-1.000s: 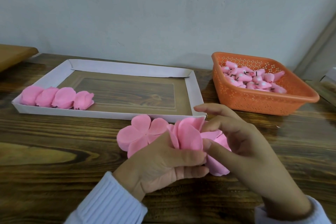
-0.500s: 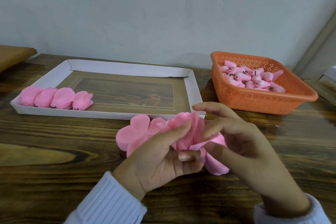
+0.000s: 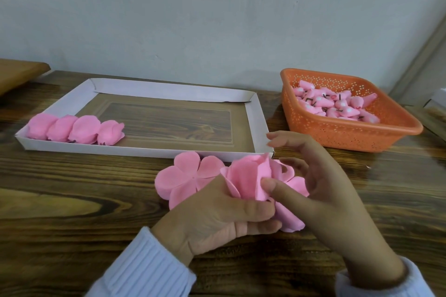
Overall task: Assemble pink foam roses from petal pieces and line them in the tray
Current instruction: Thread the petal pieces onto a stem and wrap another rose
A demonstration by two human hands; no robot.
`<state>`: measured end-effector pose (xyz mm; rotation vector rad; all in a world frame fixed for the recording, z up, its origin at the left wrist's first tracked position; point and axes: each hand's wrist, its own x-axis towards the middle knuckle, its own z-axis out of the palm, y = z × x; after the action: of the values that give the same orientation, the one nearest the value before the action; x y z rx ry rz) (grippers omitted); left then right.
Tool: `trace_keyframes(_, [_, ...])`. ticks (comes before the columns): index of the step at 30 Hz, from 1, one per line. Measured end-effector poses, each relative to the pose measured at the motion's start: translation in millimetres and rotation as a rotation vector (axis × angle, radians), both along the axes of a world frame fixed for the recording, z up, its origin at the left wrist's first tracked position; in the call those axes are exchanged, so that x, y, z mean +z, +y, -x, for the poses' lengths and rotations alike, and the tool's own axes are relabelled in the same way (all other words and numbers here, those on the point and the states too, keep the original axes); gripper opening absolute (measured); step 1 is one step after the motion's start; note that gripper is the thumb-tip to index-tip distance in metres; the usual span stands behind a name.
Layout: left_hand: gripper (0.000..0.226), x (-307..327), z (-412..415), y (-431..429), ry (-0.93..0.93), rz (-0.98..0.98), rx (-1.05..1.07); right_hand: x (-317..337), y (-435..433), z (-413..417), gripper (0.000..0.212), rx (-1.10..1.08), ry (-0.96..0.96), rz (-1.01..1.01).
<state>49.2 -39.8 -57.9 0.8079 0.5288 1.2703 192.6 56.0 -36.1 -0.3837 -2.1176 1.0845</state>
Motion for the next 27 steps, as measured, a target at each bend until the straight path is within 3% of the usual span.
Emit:
trace_keyframes(8, [0.021, 0, -9, 3, 0.154, 0.059, 0.223, 1, -2, 2, 0.029, 0.020, 0.084, 0.002])
trace_keyframes(16, [0.037, -2, -12, 9, 0.514, -0.002, 0.401, 3, -11, 5, 0.012, -0.022, -0.052, -0.135])
trace_keyframes(21, [0.046, -6, -11, 9, 0.443, 0.020, 0.405, 5, -12, 5, 0.007, -0.034, -0.051, -0.117])
trace_keyframes(24, [0.048, -5, -11, 8, 0.426, 0.013, 0.342, 6, -12, 5, 0.019, -0.012, -0.075, -0.122])
trace_keyframes(27, [0.042, -1, -10, 5, 0.244, 0.025, 0.191, 6, -14, 6, 0.030, 0.007, -0.094, -0.120])
